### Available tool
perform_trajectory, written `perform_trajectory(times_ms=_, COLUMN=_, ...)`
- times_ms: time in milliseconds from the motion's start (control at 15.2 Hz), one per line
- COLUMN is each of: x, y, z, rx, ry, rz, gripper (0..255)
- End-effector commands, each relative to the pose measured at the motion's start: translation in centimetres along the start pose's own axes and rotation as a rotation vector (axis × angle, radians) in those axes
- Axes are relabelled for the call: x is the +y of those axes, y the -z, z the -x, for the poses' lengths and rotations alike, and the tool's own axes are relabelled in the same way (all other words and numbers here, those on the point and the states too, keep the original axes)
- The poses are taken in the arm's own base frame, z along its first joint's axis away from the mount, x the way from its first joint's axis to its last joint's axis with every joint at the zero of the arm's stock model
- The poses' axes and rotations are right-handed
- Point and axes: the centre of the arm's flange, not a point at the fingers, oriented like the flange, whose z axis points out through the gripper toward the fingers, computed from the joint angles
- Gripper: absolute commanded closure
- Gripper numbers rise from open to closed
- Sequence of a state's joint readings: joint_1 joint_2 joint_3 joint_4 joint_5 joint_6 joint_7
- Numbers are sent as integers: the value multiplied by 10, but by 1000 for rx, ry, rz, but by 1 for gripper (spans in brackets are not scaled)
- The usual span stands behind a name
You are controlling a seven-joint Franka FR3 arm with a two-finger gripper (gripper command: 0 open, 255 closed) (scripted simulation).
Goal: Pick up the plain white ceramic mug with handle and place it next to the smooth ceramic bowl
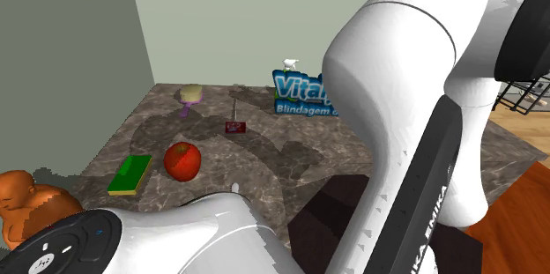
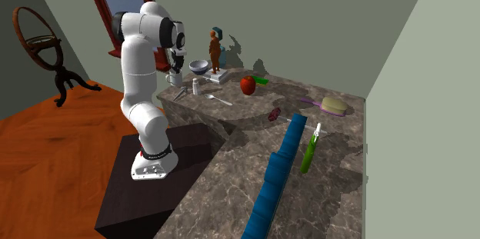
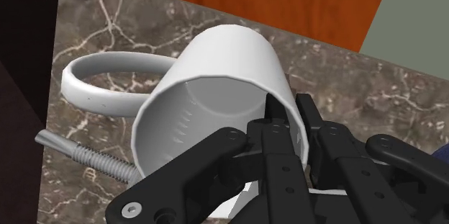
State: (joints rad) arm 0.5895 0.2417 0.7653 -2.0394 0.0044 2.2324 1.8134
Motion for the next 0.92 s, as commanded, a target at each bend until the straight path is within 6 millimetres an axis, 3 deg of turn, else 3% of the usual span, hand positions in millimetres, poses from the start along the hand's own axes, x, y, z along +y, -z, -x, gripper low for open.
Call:
perform_trajectory(times_ms=0, x=0, y=0, z=0, rx=0, ry=0, rz=0, gripper=255)
perform_trajectory(times_ms=66, x=0, y=0, z=0, rx=0, ry=0, rz=0, gripper=255)
perform_trajectory(times_ms=132, x=0, y=0, z=0, rx=0, ry=0, rz=0, gripper=0)
perform_trajectory(times_ms=462, x=0, y=0, z=0, rx=0, ry=0, rz=0, gripper=0)
perform_trajectory(times_ms=726, x=0, y=50, z=0, rx=0, ry=0, rz=0, gripper=0)
perform_trajectory(times_ms=858, x=0, y=50, z=0, rx=0, ry=0, rz=0, gripper=0)
